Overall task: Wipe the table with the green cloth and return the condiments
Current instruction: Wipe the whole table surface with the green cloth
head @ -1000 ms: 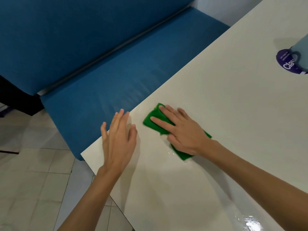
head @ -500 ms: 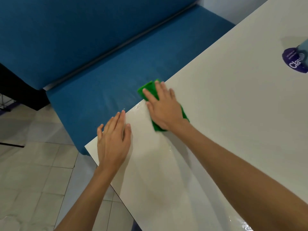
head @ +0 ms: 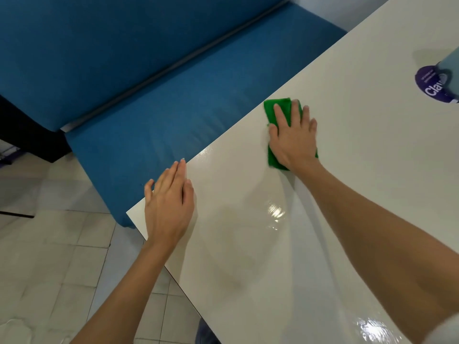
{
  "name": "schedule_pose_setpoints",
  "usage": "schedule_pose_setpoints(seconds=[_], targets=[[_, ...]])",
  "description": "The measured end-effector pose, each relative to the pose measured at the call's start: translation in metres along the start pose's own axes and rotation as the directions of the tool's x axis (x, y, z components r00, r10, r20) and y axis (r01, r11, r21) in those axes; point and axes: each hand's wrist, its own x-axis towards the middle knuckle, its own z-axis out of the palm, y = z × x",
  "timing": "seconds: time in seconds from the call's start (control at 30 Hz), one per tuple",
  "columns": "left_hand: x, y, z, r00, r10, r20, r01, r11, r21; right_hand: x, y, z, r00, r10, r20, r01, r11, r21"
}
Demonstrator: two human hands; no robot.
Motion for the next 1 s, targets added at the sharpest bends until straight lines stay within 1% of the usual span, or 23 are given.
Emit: schedule_pose_setpoints(seconds=[0.07, 0.1, 0.17, 0.2, 0.27, 0.33, 0.37, 0.4, 0.43, 0.5, 0.57, 0.63, 0.7, 0.73, 0.77, 0.83, 0.9, 1.0], targets=[[0.0, -0.001, 0.0, 1.0, -0.005, 0.007, 0.005, 1.0, 0.001, -0.013, -0.026, 0.006, 0.999, -0.039, 0.004, 0.038, 0.999, 0.018], [0.0, -0.001, 0.0, 1.0, -0.009, 0.009, 0.009, 1.0, 0.002, -0.024, -0.039, 0.01, 0.996, -0.091, 0.018, 0.091, 0.996, 0.027], [-0.002, -0.002, 0.001, 1.0, -0.017, 0.015, 0.017, 1.0, 0.004, -0.057, -0.06, 0.017, 0.967, -0.248, 0.053, 0.246, 0.968, 0.042], [-0.002, -0.003, 0.001, 1.0, -0.017, 0.017, 0.017, 1.0, 0.006, -0.076, -0.066, 0.018, 0.936, -0.347, 0.066, 0.343, 0.937, 0.059], [-0.004, -0.003, 0.0, 1.0, -0.013, 0.017, 0.013, 1.0, 0.003, -0.114, -0.06, 0.014, 0.836, -0.542, 0.081, 0.536, 0.839, 0.091], [-0.005, -0.002, 0.0, 1.0, -0.012, 0.022, 0.012, 1.0, -0.01, -0.136, -0.031, 0.01, 0.737, -0.666, 0.112, 0.661, 0.746, 0.084], [-0.005, -0.002, 0.0, 1.0, -0.015, 0.025, 0.015, 1.0, -0.019, -0.136, -0.014, 0.007, 0.716, -0.687, 0.122, 0.684, 0.726, 0.075], [-0.004, -0.001, 0.0, 1.0, -0.016, 0.025, 0.016, 1.0, -0.024, -0.13, 0.003, 0.003, 0.724, -0.68, 0.114, 0.678, 0.732, 0.062], [-0.004, 0.0, 0.0, 1.0, -0.015, 0.023, 0.016, 1.0, -0.026, -0.119, 0.015, 0.001, 0.754, -0.648, 0.108, 0.647, 0.761, 0.051], [-0.003, 0.001, -0.001, 1.0, -0.013, 0.028, 0.014, 1.0, -0.027, -0.089, 0.027, -0.003, 0.849, -0.516, 0.114, 0.515, 0.857, 0.04], [-0.002, 0.0, -0.004, 0.998, -0.012, 0.062, 0.016, 0.999, -0.052, -0.06, 0.02, -0.002, 0.932, -0.355, 0.081, 0.354, 0.935, 0.025], [0.0, -0.002, -0.008, 0.996, -0.021, 0.083, 0.029, 0.995, -0.1, -0.04, -0.004, 0.002, 0.978, -0.205, 0.04, 0.204, 0.979, 0.012], [-0.002, -0.007, -0.012, 0.998, -0.05, 0.041, 0.054, 0.994, -0.099, -0.033, -0.038, 0.009, 0.993, -0.117, 0.034, 0.117, 0.993, 0.013], [-0.005, -0.011, -0.013, 0.997, -0.078, 0.009, 0.078, 0.993, -0.083, -0.035, -0.055, 0.011, 0.992, -0.125, 0.032, 0.125, 0.992, 0.013], [-0.009, -0.017, -0.015, 0.993, -0.118, -0.018, 0.116, 0.991, -0.064, -0.042, -0.073, 0.016, 0.985, -0.171, 0.034, 0.17, 0.985, 0.013], [-0.019, -0.033, -0.016, 0.981, -0.19, -0.038, 0.189, 0.981, -0.036, -0.067, -0.105, 0.025, 0.948, -0.315, 0.046, 0.314, 0.949, 0.019], [-0.027, -0.045, -0.016, 0.97, -0.243, -0.029, 0.24, 0.968, -0.069, -0.104, -0.123, 0.03, 0.889, -0.454, 0.056, 0.452, 0.891, 0.051], [-0.029, -0.052, -0.014, 0.965, -0.261, -0.033, 0.252, 0.951, -0.178, -0.153, -0.111, 0.025, 0.755, -0.647, 0.107, 0.64, 0.763, 0.097]])
